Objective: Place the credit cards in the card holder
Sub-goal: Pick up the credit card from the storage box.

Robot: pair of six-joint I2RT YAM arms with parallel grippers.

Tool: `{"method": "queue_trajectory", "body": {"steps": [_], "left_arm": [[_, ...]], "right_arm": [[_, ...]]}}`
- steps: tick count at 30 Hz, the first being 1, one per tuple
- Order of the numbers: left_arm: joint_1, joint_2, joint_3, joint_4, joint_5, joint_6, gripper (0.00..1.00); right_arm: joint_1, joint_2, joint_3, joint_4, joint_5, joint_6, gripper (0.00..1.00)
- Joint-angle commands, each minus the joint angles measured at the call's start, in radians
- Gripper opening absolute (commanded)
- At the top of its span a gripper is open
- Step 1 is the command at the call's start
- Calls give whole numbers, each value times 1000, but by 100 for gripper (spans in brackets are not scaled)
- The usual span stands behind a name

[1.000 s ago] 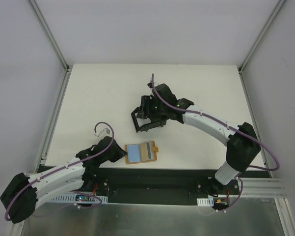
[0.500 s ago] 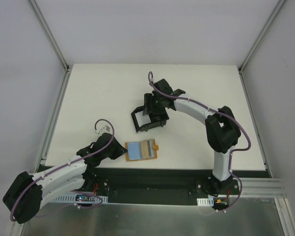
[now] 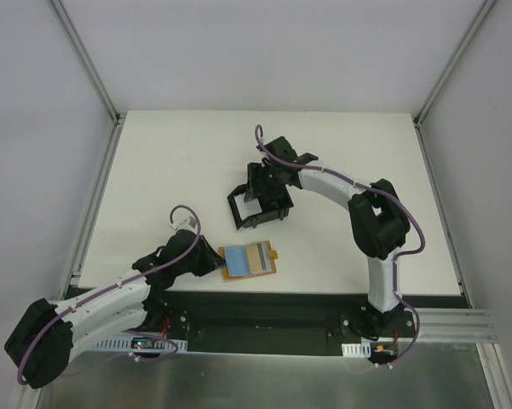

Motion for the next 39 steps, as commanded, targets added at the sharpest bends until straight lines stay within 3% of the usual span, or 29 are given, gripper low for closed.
{"method": "queue_trajectory", "body": {"steps": [1,11,22,39], "left_arm": [[9,-24,-5,43,20,19,14],[9,-21,-7,44,23,22,0],[9,-3,-2,56,20,29,0],[18,2,-27,92,40,19,0]], "right_arm": [[-7,-6,24,15,-35,-11,65],[-11,14,26,34,-55,19,66],[-10,45,36,15,-64,17,68],[-10,-55,-42,63,-104,29,56]]}}
